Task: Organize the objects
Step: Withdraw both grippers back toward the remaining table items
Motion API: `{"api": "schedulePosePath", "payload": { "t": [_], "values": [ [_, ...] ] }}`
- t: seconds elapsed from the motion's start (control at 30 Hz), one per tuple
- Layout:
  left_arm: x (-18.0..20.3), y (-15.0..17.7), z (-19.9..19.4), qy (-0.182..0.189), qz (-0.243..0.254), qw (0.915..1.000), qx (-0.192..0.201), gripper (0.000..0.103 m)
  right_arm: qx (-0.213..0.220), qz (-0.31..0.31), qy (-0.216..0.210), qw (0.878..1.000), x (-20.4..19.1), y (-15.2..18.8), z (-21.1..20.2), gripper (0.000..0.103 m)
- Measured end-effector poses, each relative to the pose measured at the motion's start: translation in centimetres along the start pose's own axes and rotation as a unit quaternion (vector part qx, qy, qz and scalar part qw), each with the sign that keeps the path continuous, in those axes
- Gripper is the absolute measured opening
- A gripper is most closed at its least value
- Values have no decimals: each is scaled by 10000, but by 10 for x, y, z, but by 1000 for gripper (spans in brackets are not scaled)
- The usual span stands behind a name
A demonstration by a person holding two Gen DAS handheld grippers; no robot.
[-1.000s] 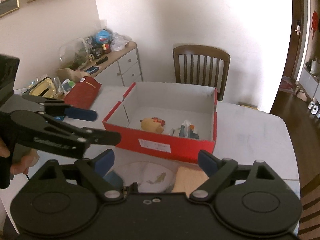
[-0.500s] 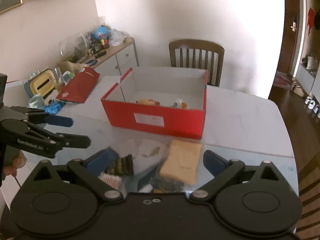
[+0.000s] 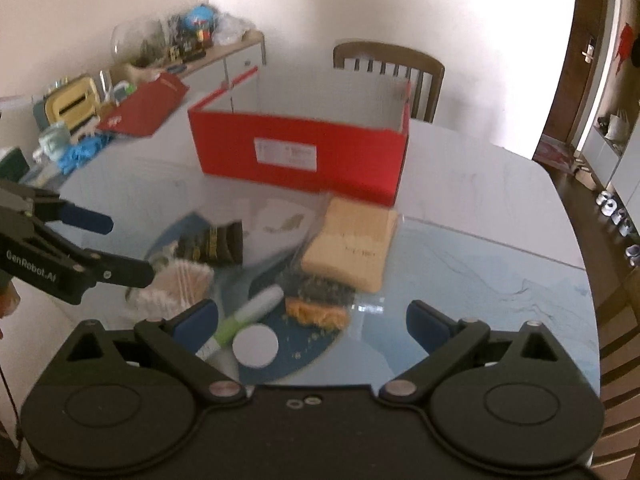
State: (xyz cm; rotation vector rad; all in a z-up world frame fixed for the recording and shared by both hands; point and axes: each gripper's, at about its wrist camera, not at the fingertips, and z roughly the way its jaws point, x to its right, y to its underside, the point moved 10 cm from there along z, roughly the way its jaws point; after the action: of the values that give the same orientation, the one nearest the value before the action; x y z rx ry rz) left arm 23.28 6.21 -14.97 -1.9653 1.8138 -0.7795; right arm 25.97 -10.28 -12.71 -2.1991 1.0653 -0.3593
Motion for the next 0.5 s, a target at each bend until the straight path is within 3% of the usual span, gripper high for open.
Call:
{"api": "schedulePosePath", "payload": {
  "t": [0.5],
  "values": [
    [7,12,53,-423,-194,9974,-558,103,-426,-158,39,9990,-13,40,30,99]
  ]
}}
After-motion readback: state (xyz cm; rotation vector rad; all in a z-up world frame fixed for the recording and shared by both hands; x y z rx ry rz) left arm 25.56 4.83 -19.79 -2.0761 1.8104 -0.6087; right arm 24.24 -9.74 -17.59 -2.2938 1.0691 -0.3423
